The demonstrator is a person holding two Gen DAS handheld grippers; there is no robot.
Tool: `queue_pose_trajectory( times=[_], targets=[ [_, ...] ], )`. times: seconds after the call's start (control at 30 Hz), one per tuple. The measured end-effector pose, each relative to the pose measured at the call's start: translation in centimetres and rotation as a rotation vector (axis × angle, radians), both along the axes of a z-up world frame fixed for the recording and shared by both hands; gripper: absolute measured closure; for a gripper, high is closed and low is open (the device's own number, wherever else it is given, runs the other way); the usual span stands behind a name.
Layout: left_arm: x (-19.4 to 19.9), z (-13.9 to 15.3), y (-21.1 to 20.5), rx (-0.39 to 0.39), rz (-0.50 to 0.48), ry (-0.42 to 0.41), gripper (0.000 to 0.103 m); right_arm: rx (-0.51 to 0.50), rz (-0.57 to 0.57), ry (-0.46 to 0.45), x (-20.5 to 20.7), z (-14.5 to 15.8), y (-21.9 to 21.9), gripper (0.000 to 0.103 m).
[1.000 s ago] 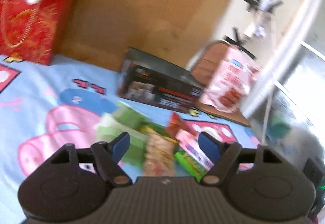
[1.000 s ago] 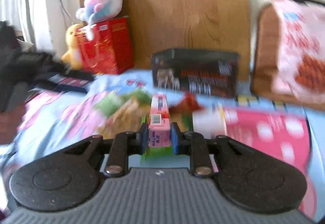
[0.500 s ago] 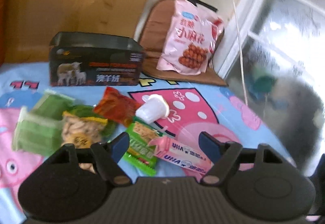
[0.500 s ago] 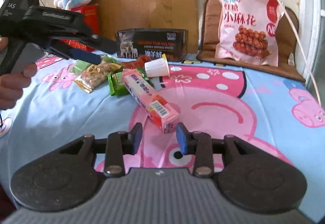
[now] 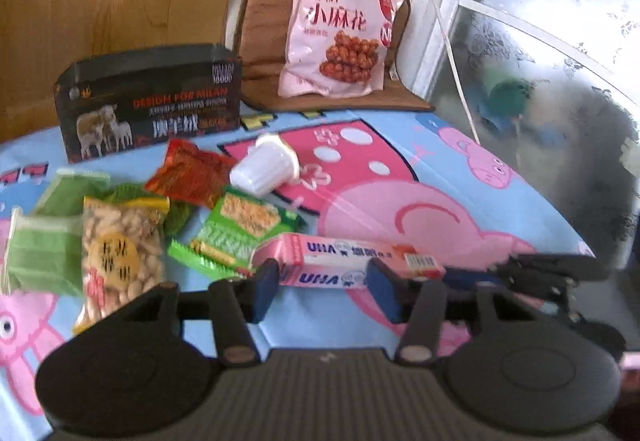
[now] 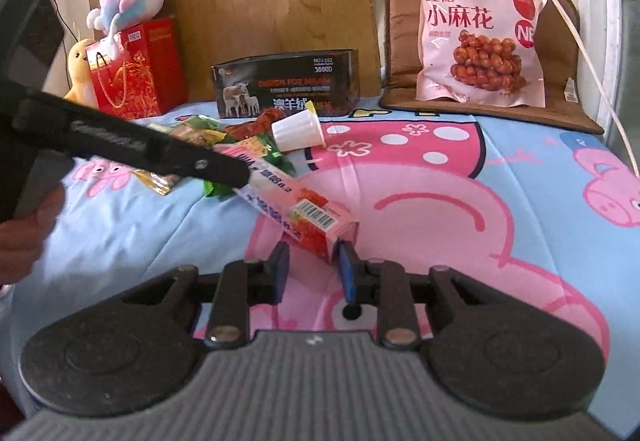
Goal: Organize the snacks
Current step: 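Lower the left tool onto the pink UHA candy box and grasp it, then carry the pink candy box with the left tool into the black box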
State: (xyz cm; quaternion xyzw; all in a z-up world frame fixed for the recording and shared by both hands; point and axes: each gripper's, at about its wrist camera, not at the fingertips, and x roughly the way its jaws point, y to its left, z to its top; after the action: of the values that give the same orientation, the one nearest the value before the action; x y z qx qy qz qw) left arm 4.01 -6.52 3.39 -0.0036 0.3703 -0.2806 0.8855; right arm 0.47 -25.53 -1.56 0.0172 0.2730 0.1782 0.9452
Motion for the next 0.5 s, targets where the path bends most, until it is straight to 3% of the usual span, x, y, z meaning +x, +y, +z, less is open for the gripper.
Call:
queue_pose_trajectory(
  times=[0.23, 0.3, 0.33, 0.4, 0.5],
  targets=[
    [-0.4, 1.5, 2.1, -0.006, 0.076, -0.101, 0.024, -0.013, 0.008, -0.005, 0.6, -0.4, -0.1, 0.072],
    [0.5, 1.3, 1.6, 0.011, 0.063, -0.087, 0.033, -0.022, 0.020, -0.009, 0.8, -0.5, -0.3, 0.071],
    [0.8, 1.0, 1.0, 0.013, 0.043, -0.078, 0.047, -0.026, 0.021, -0.011, 0.8, -0.5, -0.2, 0.071],
    [1.2, 0.2, 0.1, 0.024, -0.003, -0.063, 0.062, -0.026, 0.026, -0.012, 0.9, -0.6, -0.4, 0.071],
    [0.7, -0.4, -0.4, 0.030, -0.014, -0.070, 0.061, -0.032, 0.024, -0.014, 0.8, -0.6, -0.4, 0.073]
  ],
)
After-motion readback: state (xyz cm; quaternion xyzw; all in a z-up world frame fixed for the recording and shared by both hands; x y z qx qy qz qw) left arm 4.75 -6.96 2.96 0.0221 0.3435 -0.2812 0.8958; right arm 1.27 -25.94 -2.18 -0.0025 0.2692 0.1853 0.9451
